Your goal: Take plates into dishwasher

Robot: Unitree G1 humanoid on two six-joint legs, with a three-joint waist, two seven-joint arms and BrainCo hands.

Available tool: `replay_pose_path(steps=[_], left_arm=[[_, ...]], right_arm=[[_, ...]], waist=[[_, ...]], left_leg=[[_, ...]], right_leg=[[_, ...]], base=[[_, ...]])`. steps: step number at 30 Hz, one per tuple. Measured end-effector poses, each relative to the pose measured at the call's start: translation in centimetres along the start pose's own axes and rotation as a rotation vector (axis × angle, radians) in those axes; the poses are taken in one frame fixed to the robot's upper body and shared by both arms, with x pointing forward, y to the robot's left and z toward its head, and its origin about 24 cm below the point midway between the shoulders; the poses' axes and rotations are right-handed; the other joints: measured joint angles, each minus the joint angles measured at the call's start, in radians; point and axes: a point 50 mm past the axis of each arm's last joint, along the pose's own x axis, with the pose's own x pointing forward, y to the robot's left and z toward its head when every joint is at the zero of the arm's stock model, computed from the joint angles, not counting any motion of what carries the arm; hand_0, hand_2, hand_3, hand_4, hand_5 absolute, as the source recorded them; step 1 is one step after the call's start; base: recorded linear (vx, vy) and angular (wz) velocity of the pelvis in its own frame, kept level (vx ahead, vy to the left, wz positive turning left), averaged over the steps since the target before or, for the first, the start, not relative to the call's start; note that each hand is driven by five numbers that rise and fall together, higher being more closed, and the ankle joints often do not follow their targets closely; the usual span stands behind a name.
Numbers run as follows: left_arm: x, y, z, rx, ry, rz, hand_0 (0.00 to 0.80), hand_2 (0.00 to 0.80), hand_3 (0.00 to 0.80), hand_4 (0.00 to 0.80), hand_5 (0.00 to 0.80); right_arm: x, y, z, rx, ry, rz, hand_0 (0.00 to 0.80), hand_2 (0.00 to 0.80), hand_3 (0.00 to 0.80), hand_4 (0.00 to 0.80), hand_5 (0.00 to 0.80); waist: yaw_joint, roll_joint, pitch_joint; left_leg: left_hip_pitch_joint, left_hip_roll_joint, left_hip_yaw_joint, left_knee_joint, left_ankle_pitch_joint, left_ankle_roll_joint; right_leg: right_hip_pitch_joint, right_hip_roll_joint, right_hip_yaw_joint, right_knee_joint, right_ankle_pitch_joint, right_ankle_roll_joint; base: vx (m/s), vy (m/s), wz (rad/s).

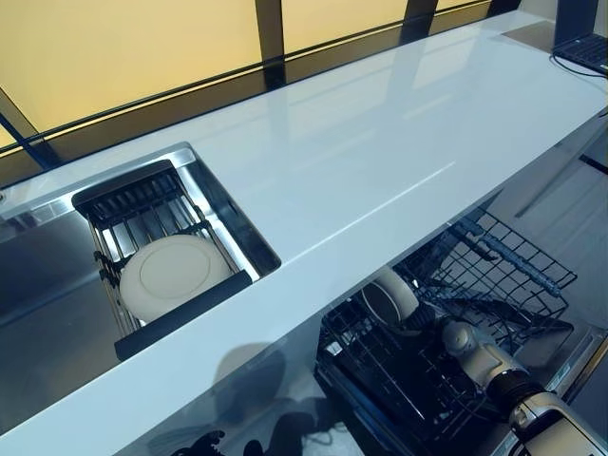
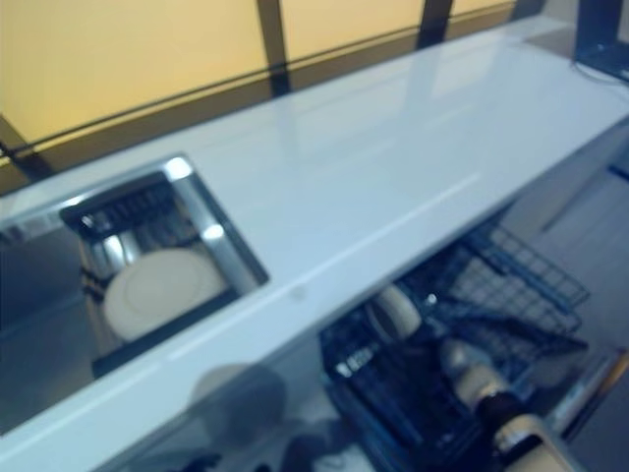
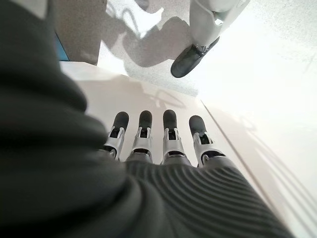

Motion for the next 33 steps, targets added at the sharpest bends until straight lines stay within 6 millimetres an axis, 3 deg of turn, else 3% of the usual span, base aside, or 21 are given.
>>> replay_pose_path(steps=[33], left_arm=[[0.18,0.41,0.82,0.021,-0.012,0.005,0.0,0.0,0.0,0.0,0.0]], right_arm=[[0.31,-0.75,-0.06,-0.002,0.012,0.0,0.8,0.8,0.8,0.8,0.8]], waist=[[0.003,0.003,0.006]], left_leg=[[-0.02,-0.002,-0.024,0.0,0.016,0.002]], right_leg=[[-0.011,-0.001,-0.022,0.01,0.002,0.0]], base=[[0.001,0.001,0.02]])
